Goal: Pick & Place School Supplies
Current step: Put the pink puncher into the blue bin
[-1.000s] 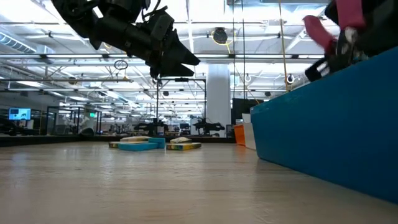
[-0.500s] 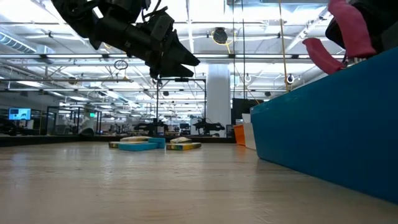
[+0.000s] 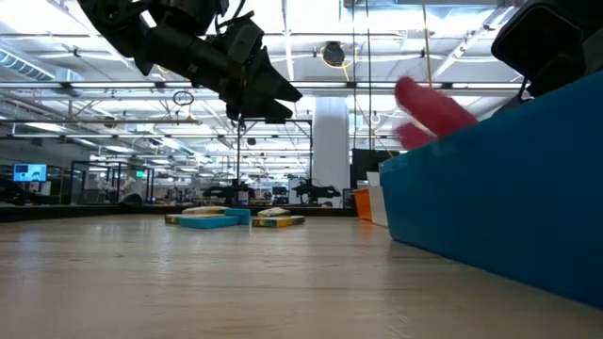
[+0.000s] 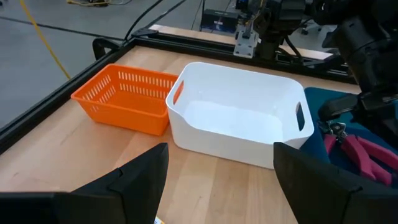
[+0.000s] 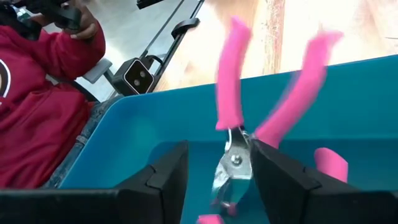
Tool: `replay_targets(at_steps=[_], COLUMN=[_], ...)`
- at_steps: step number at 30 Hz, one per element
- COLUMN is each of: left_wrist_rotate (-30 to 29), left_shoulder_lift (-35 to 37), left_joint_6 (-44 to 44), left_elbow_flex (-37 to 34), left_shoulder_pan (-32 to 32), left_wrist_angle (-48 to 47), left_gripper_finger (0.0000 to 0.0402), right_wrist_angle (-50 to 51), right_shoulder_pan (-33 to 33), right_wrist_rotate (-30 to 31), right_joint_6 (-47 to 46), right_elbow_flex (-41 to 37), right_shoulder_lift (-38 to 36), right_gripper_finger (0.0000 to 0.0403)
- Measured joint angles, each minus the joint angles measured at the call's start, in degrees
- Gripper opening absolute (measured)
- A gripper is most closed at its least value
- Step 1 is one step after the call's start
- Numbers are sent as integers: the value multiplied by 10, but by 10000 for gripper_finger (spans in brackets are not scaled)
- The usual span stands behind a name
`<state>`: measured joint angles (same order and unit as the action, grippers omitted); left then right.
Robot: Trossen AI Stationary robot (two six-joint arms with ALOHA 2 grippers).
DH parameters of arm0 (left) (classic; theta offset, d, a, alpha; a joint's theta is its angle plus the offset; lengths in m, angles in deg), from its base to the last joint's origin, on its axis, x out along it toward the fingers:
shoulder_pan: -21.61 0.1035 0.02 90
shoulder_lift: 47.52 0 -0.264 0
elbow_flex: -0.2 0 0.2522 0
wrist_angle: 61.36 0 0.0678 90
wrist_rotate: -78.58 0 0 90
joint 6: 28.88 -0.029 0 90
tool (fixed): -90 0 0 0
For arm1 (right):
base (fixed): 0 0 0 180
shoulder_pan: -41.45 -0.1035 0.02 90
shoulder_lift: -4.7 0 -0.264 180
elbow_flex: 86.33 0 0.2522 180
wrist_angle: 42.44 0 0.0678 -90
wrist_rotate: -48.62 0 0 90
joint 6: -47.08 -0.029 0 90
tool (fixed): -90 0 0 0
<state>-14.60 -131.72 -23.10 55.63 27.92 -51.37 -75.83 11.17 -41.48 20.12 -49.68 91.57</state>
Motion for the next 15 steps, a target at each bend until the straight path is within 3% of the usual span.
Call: replay_targets(at_steps=[8,15], left_wrist_rotate=[0,0], left_shoulder_lift=[0,0], left_joint_6=[0,1], left_elbow_flex=[0,0], left_shoulder_pan=[0,0], left_wrist_angle=[0,0], left_gripper_finger=[294,294], right_wrist_angle=[-4,-76], right_shoulder_pan=[0,4], right_wrist_rotate=[-1,12], right_joint_6=[7,14], right_elbow_flex=[0,3], right_shoulder_lift=[-2,-3], right_gripper_finger=[160,161])
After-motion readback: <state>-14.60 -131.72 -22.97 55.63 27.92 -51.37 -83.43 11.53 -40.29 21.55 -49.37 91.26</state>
